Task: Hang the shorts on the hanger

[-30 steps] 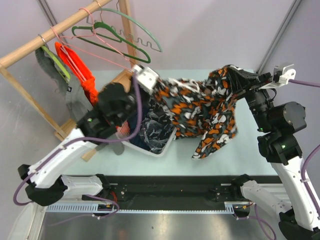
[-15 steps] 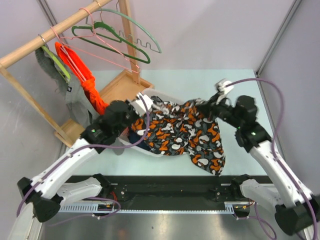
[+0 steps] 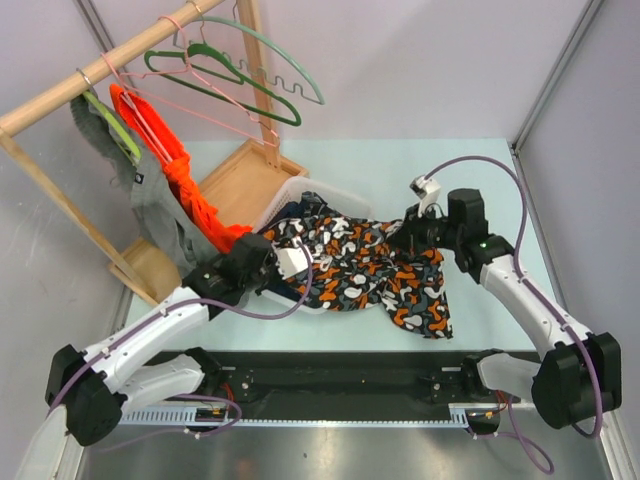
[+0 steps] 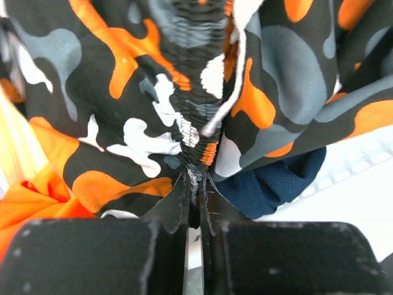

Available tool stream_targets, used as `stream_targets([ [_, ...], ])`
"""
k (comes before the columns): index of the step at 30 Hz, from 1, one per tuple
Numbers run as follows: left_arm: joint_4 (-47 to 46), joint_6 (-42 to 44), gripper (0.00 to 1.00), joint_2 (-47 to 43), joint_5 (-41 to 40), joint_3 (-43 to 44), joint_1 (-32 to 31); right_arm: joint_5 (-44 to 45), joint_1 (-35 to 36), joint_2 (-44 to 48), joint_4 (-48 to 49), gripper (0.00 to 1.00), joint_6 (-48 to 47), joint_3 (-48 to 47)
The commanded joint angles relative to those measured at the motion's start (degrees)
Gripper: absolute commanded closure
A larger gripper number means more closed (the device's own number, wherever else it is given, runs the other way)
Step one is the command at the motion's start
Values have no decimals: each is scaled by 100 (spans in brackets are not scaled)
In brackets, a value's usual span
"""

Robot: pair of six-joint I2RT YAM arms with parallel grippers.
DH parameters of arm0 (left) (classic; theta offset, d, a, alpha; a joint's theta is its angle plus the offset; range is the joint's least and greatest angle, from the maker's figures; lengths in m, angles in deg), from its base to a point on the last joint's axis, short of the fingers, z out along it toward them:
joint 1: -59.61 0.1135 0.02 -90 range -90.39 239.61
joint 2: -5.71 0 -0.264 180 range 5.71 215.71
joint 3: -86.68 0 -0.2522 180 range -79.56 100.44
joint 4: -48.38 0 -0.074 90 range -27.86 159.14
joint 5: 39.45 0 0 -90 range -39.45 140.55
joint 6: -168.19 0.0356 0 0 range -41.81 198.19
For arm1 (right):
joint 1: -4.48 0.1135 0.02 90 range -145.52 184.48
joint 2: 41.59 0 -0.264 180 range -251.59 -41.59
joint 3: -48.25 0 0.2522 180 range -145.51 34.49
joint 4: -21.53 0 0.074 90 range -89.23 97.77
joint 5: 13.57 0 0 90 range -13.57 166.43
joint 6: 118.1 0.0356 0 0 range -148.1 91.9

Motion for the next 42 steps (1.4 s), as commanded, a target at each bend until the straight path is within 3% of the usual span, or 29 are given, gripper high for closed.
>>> stream_targets([
  [1, 265, -282, 100, -223, 382, 833, 55, -291, -380, 352, 139, 100, 235, -577],
  [8, 433, -397, 100, 215, 401, 1407, 99, -221, -434, 195, -28, 100, 192, -562],
  [9, 398, -449, 99, 242, 357, 1407, 99, -152, -355, 159, -45, 95, 148, -543],
  [12, 406, -633, 72, 313, 418, 1678, 99, -116, -223, 54, -124, 79, 78, -639],
  [14, 476, -791, 65, 304, 479, 1872, 99, -107, -214, 36, -238, 70, 77, -718],
  [15, 520, -984, 57, 321, 488, 2064, 99, -107, -222, 36, -282, 63, 69, -841],
  [17, 599, -1178, 53, 313, 645, 2267, 99, -107, -249, 62, -510, 58, 34, -964],
  [21, 688, -1774, 29, 208, 936, 2926, 99, -54, -345, 203, -888, 29, -37, -1211],
  [27, 609, -3074, 16, 426, 559, 4049, 300, 113, -512, 440, -1249, 2, -116, -1536],
  [30, 582, -3829, 9, 734, -105, 4734, 398, 192, -530, 510, -1206, 0, -160, -1677],
  [32, 530, -4462, 6, 963, -704, 5227, 415, 218, -539, 519, -1153, 0, -160, -1799],
  [35, 276, -5279, 9, 1138, -1356, 5572, 670, 192, -539, 458, -1056, 0, -151, -1966],
  [39, -620, -6126, 30, 1139, -1217, 5362, 1267, 174, -539, 352, -959, 0, -99, -2125],
  [42, -1087, -6215, 29, 1296, -1357, 5282, 1364, 122, -530, 300, -977, 0, -116, -2248],
])
